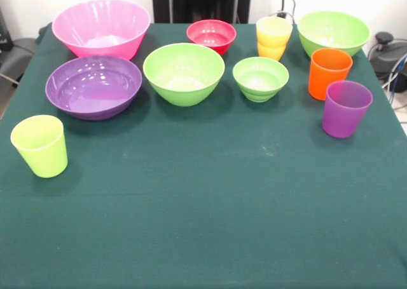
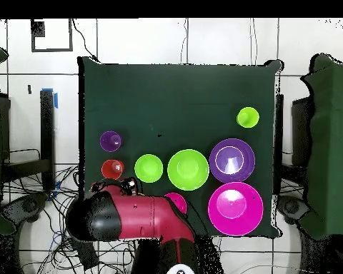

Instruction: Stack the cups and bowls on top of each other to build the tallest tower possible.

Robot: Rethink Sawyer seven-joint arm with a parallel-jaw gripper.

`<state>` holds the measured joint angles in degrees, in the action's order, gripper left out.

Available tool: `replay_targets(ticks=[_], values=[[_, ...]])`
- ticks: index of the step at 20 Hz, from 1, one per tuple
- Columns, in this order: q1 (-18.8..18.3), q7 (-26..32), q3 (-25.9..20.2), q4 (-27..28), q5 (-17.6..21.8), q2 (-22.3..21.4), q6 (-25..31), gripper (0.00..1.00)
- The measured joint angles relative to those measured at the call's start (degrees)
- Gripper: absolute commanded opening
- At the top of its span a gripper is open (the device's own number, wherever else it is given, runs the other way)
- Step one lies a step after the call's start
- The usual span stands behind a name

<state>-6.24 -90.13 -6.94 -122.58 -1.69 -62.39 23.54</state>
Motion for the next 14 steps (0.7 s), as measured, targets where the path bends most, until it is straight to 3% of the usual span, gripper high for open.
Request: replay_targets(ticks=[14], values=[[-0.03,0.0,-0.02,6.19,0.0,7.92,-0.66,1.0]])
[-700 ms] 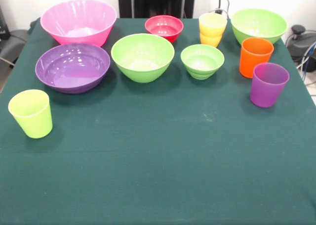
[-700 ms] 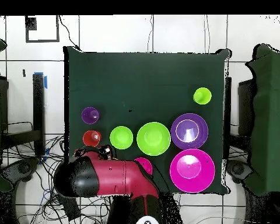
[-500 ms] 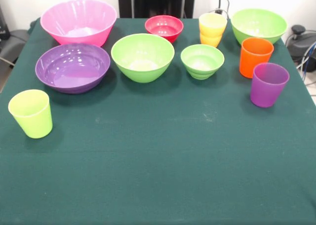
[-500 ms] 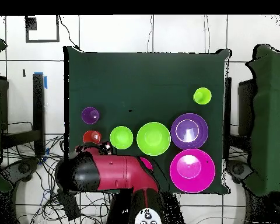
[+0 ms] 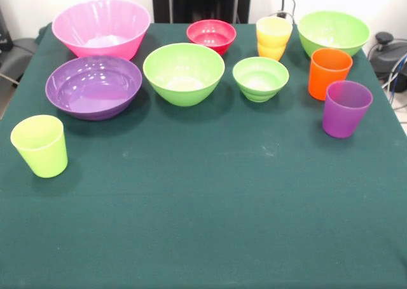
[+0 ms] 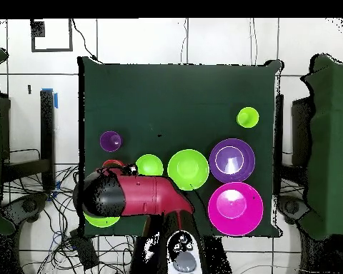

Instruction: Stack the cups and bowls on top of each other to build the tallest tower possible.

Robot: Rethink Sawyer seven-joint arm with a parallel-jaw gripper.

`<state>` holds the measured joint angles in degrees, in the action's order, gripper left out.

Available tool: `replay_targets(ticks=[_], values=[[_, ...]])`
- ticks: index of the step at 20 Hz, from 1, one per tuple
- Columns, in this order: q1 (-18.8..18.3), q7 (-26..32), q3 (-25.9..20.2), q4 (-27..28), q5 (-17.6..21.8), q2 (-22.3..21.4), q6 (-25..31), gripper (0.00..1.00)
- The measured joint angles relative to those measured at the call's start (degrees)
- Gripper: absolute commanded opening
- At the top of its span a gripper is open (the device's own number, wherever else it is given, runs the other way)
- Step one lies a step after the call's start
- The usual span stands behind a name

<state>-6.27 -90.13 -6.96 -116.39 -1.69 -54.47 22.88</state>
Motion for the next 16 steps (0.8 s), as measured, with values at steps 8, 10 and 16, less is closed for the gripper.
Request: replay_targets(ticks=[8,10,16], values=[[0.02,0.0,-0.05,2.84,0.04,6.5,-3.9,1.0],[0.03,0.0,-0.07,3.12,0.31,7.65,-4.79,1.0],[0.09,0.0,-0.1,3.27,0.65,9.29,-5.69,1.0]])
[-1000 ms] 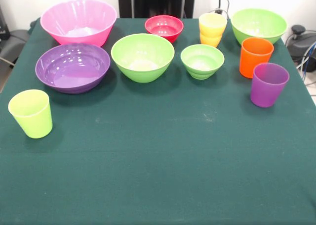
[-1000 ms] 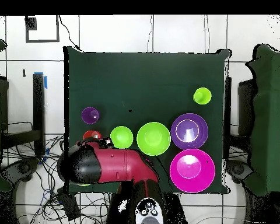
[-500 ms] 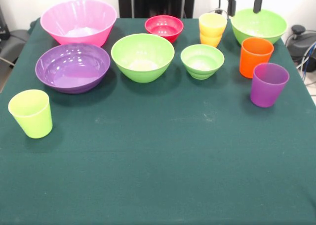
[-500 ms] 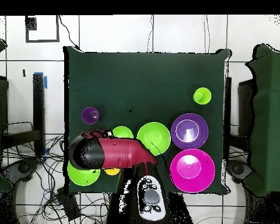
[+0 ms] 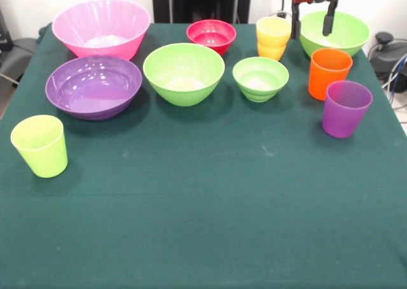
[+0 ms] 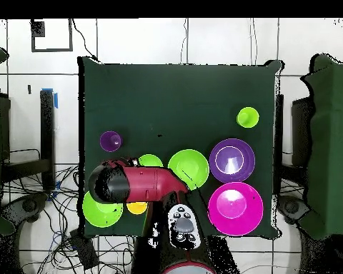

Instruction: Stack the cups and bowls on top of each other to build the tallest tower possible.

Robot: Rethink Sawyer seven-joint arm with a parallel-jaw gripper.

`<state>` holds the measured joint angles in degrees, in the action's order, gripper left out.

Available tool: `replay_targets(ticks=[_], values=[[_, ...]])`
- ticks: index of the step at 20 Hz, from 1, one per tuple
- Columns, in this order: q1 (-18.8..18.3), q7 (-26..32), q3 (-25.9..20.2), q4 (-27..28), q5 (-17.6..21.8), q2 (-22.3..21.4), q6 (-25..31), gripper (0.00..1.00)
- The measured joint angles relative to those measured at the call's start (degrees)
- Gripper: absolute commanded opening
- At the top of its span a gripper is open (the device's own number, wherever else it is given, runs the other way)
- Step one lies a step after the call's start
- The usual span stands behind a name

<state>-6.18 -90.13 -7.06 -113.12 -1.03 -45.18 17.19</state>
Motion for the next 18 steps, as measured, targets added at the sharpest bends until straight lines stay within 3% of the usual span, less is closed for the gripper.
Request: replay_targets(ticks=[18], values=[[-1.08,0.0,-0.09,0.0,1.22,-1.52,0.0,1.0]])
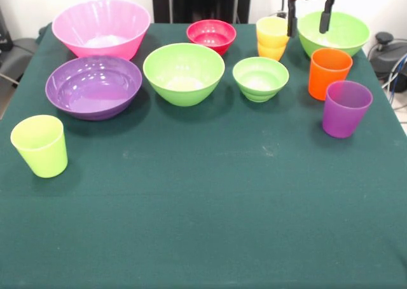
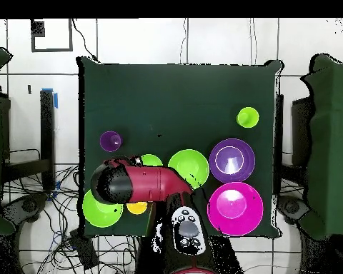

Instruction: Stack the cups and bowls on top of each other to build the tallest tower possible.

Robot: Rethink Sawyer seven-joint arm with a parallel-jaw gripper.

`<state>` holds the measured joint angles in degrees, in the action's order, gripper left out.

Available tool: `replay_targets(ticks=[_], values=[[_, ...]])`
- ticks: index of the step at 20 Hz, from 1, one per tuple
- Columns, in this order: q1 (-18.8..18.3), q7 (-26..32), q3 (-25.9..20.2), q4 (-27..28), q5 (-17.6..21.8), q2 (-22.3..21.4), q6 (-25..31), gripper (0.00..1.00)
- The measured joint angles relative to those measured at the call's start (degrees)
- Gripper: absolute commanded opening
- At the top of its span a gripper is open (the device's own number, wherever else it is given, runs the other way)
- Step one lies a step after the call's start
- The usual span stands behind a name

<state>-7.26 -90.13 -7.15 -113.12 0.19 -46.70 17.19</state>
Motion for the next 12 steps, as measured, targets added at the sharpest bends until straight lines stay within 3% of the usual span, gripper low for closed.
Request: replay_targets(ticks=[12], values=[[-3.59,0.0,-0.05,0.02,2.85,1.5,-0.14,1.0]])
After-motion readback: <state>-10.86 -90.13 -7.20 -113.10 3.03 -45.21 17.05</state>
